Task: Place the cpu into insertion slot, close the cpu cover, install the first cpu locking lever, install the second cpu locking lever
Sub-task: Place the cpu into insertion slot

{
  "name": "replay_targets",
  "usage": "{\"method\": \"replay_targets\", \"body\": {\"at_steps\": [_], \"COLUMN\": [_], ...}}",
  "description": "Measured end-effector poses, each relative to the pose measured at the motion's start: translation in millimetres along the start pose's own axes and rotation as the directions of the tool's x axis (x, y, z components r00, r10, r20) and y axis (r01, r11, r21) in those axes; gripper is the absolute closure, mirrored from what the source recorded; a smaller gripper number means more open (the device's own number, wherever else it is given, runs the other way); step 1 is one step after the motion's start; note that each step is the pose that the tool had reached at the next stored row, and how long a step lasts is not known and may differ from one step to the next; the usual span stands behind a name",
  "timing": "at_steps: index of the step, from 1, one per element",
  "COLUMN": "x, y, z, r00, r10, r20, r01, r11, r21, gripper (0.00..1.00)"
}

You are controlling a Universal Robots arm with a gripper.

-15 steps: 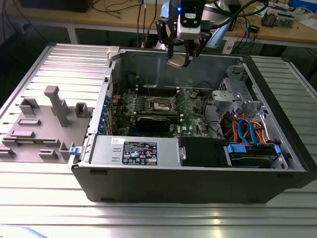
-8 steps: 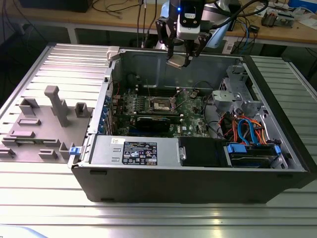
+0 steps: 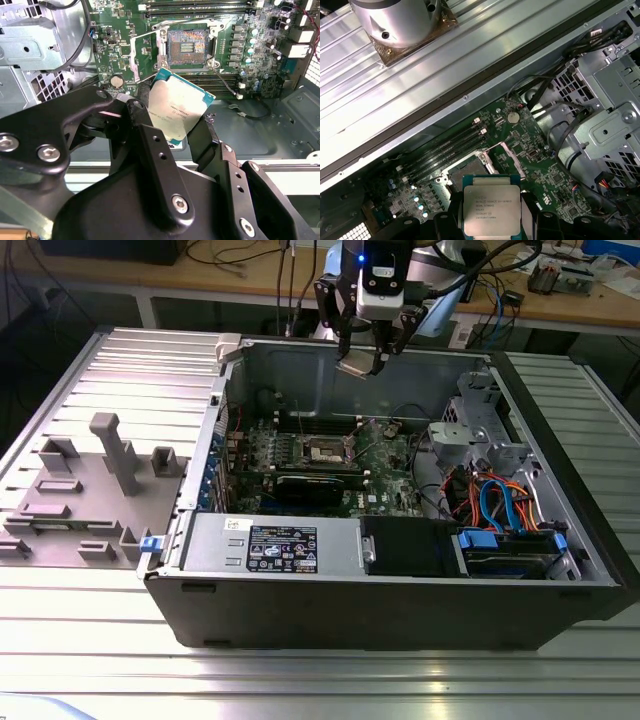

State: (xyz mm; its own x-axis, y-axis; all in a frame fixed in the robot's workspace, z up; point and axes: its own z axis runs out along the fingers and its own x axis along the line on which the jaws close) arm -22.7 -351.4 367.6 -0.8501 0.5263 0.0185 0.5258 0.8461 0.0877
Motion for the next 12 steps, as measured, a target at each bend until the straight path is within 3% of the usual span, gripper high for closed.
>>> {"method": "replay_targets", "body": {"at_steps": [12], "x": [0.0], "y": [0.0], "z": [0.0], "r00": [0.9995], "r10": [0.032], "r20": [0.0029], "r01": [-0.032], "r11": [0.9995], "r21": [-0.0007], "gripper": [0.46]}}
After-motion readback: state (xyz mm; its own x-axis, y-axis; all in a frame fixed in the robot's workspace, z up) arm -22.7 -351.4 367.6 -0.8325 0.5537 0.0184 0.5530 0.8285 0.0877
